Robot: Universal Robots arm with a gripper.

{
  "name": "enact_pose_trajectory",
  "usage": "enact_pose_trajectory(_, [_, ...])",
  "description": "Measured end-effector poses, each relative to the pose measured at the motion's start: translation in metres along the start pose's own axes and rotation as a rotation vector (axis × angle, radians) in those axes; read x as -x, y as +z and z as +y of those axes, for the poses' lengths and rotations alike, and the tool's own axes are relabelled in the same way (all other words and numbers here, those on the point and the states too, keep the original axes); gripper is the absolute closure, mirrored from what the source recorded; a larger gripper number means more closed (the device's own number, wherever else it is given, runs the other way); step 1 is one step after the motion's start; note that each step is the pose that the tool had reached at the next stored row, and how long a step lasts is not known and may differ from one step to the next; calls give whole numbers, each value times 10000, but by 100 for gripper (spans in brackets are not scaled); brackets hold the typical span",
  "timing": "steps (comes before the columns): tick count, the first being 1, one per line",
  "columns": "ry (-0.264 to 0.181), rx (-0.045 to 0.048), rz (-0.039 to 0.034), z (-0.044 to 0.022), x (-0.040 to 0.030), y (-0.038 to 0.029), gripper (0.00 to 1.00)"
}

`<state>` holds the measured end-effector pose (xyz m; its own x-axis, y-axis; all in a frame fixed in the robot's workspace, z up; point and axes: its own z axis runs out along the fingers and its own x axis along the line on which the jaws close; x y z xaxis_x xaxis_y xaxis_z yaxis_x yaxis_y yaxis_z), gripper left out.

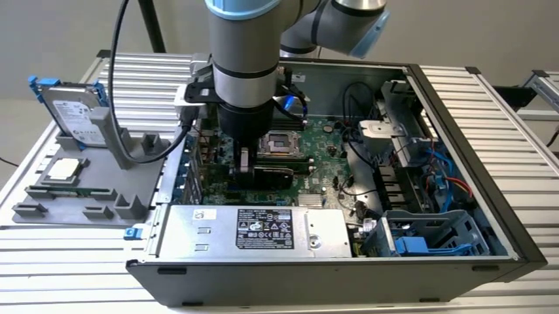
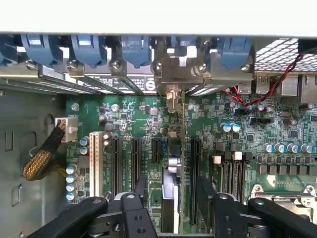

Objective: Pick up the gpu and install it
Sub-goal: 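Insert the gpu into the slot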

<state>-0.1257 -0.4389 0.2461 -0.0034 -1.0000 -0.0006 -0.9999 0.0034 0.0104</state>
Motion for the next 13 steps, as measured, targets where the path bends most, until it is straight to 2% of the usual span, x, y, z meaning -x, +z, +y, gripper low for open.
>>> enact_pose_trajectory(13, [0, -1, -11, 6, 1, -582, 0])
